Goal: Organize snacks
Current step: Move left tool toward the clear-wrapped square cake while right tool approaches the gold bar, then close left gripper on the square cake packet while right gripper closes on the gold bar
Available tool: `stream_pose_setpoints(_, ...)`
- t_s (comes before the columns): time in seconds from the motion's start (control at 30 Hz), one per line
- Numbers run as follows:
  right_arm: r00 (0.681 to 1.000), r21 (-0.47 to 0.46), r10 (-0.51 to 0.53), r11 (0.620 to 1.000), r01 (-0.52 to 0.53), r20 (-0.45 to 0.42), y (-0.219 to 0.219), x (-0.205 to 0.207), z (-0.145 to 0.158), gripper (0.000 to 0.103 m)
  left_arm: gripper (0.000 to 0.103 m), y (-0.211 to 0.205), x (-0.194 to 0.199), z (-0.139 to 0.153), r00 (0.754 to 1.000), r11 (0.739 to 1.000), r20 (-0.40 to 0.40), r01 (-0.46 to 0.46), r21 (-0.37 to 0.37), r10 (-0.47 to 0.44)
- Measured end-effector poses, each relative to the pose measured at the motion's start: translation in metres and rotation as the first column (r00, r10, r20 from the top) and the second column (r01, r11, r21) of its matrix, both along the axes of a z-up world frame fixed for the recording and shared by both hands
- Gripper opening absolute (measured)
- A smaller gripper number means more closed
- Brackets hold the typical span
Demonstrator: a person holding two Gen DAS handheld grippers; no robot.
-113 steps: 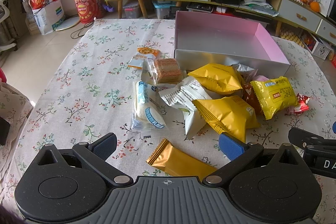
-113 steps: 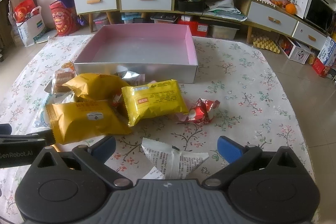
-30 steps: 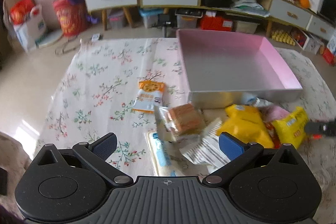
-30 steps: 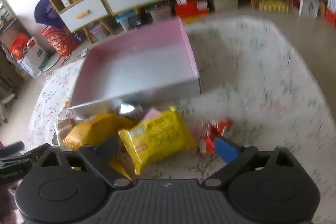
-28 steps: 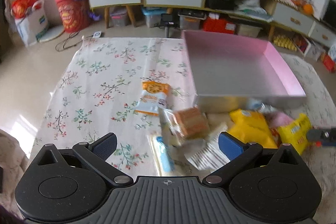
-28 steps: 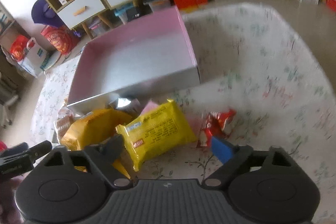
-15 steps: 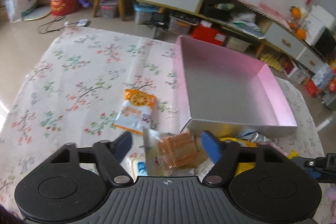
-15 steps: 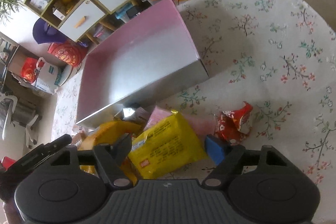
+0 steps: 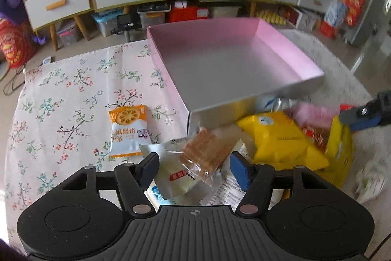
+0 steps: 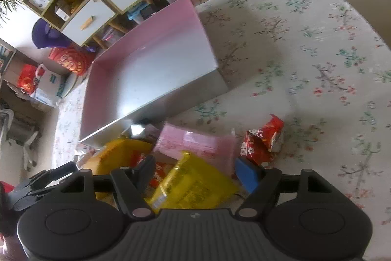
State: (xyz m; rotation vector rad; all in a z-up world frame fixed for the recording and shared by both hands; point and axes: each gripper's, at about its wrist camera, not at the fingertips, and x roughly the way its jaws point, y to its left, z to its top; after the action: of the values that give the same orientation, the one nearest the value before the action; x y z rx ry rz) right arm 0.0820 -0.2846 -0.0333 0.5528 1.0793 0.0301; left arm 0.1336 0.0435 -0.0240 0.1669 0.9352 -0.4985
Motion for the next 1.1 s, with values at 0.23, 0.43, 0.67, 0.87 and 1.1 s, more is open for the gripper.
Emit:
stream_pose_setpoints(0.23,0.998,0.051,0.023,0.999,-0.02,-0.056,0.004,-0.006,-0.007,0.062,0.063,-0.01,-0.014,-0.002,0.992,0.994,0.092,0.083,0.077,-0.09)
stream_pose_setpoints(0.43,0.995,0.062,0.041,0.997,-0.036,-0.085,0.013,-0.006,-0.015,0.061,0.062,-0.015,-0.017,-0.003,0.982,0.988,0.147,0.103,0.118,-0.119)
stream_pose_setpoints(0.67,0.996,0.043,0.058,0.998,-0.055,-0.069,0.02,-0.006,-0.015,0.04,0.061,-0.025,-0.025,0.001,0.964,0.979,0.196,0.158,0.13,-0.181)
stream_pose_setpoints(0.87,0.996,0.044,0.077,0.996,-0.075,-0.053,0.024,-0.008,-0.012,0.023,0.042,-0.032,-0.025,-0.007,0.965,0.974,0.18,0.165,0.157,-0.192)
stream_pose_setpoints(1.1,0.995,0.009,0.1,0.995,-0.1,-0.005,0.029,-0.01,0.0,0.007,0.044,-0.026,-0.018,-0.001,0.985,0.992,0.123,0.119,0.035,-0.122)
